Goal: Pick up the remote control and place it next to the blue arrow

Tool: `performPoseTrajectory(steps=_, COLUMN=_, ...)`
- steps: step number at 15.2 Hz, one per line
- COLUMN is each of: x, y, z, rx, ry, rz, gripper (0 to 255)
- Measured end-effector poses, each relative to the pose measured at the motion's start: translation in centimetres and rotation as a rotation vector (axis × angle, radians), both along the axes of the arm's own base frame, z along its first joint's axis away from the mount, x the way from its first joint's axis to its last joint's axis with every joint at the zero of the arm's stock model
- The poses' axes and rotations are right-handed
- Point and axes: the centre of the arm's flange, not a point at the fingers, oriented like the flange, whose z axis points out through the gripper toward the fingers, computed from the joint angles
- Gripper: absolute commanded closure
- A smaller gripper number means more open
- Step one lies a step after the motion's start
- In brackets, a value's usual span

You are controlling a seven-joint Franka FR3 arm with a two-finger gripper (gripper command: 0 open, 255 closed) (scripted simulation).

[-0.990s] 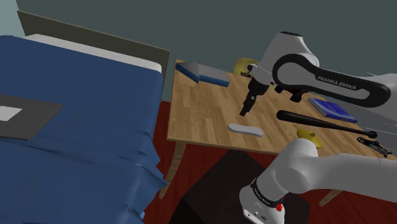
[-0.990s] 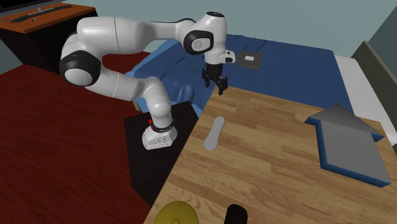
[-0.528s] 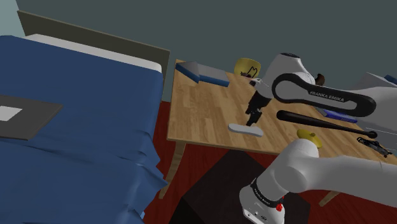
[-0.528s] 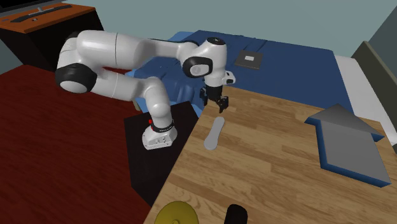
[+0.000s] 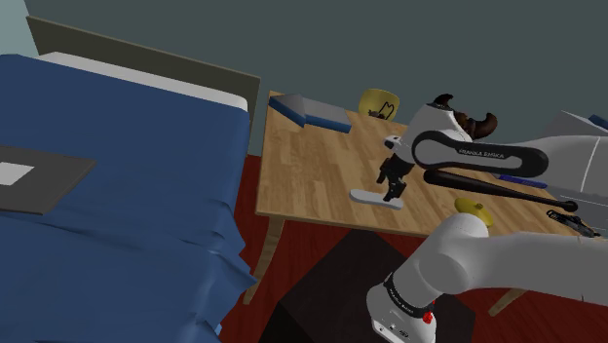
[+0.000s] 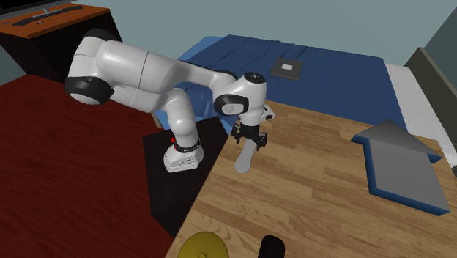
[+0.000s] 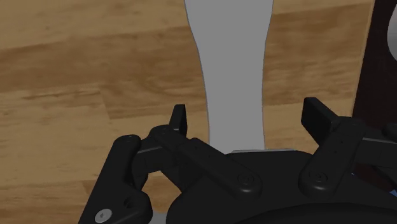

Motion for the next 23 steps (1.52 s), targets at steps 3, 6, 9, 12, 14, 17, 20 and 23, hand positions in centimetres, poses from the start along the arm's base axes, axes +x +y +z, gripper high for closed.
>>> performPoseTrajectory(steps=3, x=0.0, y=-0.3, z=-1.7, rx=0.000, ry=0.001, rz=0.011, gripper=0)
performPoseTrajectory(steps=6, x=0.0, y=-0.4, z=-3.4, rx=0.000, ry=0.001, rz=0.012, gripper=0)
performPoseTrajectory(steps=9, x=0.1, y=-0.4, z=-4.0, rx=0.000, ry=0.001, rz=0.012, gripper=0)
performPoseTrajectory(steps=12, x=0.1, y=-0.4, z=-4.1, rx=0.000, ry=0.001, rz=0.012, gripper=0)
performPoseTrajectory(steps=14, x=0.1, y=-0.4, z=-4.1, rx=0.000, ry=0.001, rz=0.012, gripper=255)
performPoseTrajectory(steps=17, x=0.1, y=-0.4, z=-4.1, rx=-0.001, ry=0.000, rz=0.013, gripper=255)
performPoseTrajectory(steps=20, x=0.1, y=-0.4, z=-4.1, rx=-0.001, ry=0.001, rz=0.013, gripper=255)
performPoseTrajectory(steps=23, x=0.1, y=-0.4, z=-4.1, rx=-0.001, ry=0.001, rz=0.013, gripper=255)
